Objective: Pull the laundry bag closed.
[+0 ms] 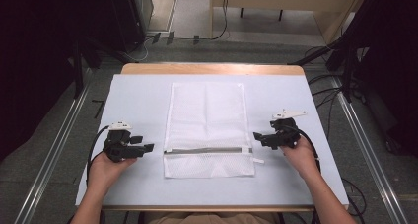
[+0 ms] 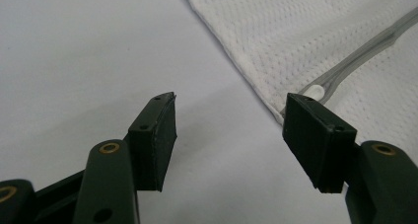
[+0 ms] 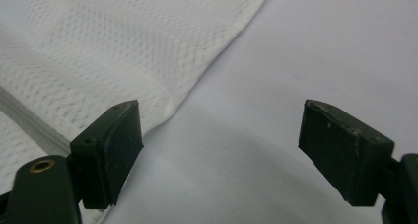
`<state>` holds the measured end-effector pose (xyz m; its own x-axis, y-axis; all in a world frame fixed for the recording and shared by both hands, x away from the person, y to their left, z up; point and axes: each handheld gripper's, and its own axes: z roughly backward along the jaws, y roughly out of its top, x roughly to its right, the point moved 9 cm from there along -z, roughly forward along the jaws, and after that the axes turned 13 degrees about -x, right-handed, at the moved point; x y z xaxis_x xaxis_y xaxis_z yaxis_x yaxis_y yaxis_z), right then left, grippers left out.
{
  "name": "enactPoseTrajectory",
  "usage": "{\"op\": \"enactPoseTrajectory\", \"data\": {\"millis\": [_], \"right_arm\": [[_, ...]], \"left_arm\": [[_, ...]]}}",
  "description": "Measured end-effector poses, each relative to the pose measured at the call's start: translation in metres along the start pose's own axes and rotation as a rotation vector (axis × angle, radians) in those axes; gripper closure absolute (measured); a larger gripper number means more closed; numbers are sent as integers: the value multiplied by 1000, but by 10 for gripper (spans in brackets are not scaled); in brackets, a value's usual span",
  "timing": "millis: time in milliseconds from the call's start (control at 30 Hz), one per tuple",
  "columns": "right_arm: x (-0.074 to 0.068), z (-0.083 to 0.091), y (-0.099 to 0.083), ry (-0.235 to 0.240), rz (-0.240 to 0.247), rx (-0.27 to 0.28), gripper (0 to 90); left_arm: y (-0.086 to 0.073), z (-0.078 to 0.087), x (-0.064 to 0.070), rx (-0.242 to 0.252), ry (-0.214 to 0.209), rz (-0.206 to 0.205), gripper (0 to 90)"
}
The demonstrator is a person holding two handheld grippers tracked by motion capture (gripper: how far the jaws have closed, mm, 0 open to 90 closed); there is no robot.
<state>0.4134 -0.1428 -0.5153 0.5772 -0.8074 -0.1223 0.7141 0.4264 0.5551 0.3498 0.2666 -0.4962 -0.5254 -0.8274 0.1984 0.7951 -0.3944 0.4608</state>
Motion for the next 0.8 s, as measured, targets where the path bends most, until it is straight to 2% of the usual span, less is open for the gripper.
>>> {"op": "enactPoseTrajectory", "data": {"millis": [133, 200, 300, 400, 500, 567, 667, 733, 800], "right_arm": [[-4, 0, 1, 10, 19, 5, 149], [-5, -2, 2, -14, 17, 5, 149], [-8, -2, 4, -15, 28, 19, 149], [-9, -3, 5, -20, 31, 25, 149], [-10, -5, 4, -34, 41, 15, 149], [-9, -7, 2, -34, 28, -1, 148], [-6, -7, 0, -13, 6, -25, 145], [-6, -6, -1, 13, -5, -34, 141], [-6, -6, -1, 31, -6, -40, 141]], "left_arm": [[0, 1, 1, 5, -9, -4, 428], [0, 2, 3, 12, -25, 5, 452], [1, 4, 2, 13, -29, 13, 491], [2, 7, 0, 18, -29, 44, 519], [3, 9, -1, 28, -31, 47, 523], [3, 9, -2, 29, -36, 55, 515], [2, 10, -3, 28, -28, 56, 507], [4, 12, -4, 55, -6, 24, 505], [5, 14, -4, 57, -14, 32, 484]]}}
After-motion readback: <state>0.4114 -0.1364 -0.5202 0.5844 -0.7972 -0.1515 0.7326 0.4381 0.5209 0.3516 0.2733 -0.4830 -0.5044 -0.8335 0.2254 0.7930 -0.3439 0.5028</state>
